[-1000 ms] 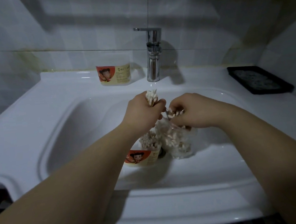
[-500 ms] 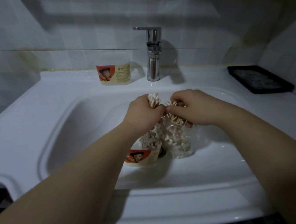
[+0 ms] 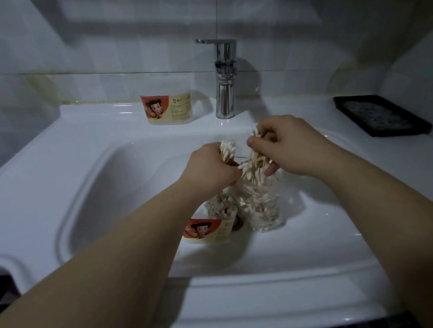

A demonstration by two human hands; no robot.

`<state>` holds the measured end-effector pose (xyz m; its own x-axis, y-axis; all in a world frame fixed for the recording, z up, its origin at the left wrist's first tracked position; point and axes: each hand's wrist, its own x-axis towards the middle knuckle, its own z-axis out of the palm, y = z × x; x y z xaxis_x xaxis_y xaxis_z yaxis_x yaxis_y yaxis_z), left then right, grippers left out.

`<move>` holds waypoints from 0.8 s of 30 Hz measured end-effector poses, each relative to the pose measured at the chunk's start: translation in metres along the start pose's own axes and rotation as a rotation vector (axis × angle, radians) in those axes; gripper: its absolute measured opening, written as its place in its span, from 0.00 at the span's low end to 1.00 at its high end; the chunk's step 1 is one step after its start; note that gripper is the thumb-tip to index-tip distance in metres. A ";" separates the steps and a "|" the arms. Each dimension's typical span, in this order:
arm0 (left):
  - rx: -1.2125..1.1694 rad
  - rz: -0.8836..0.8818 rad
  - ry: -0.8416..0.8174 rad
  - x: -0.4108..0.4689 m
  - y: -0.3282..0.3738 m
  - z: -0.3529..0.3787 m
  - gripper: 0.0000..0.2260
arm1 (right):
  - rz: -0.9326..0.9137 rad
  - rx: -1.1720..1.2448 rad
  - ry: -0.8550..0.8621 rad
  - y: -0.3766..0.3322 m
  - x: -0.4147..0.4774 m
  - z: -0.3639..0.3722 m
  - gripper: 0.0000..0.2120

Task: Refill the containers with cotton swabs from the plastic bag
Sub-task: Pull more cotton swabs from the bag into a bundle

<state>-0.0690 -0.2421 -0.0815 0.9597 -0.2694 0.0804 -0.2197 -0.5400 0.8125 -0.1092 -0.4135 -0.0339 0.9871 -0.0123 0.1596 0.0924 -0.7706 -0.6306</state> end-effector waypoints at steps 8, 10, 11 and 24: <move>-0.159 0.008 0.138 0.003 0.002 -0.002 0.03 | -0.048 -0.027 0.109 -0.003 0.001 -0.004 0.11; -0.223 0.022 0.150 0.003 0.004 -0.001 0.03 | -0.046 -0.030 0.106 -0.001 0.002 -0.005 0.11; -0.254 0.025 0.153 0.002 0.005 0.000 0.04 | -0.040 -0.044 0.077 0.000 0.002 -0.004 0.10; -0.311 0.164 -0.020 -0.004 0.008 0.002 0.06 | -0.066 0.062 -0.060 0.004 0.002 0.001 0.08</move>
<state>-0.0753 -0.2469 -0.0767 0.9118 -0.3495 0.2157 -0.3036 -0.2202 0.9270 -0.1066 -0.4157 -0.0369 0.9845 0.0771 0.1575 0.1636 -0.7274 -0.6664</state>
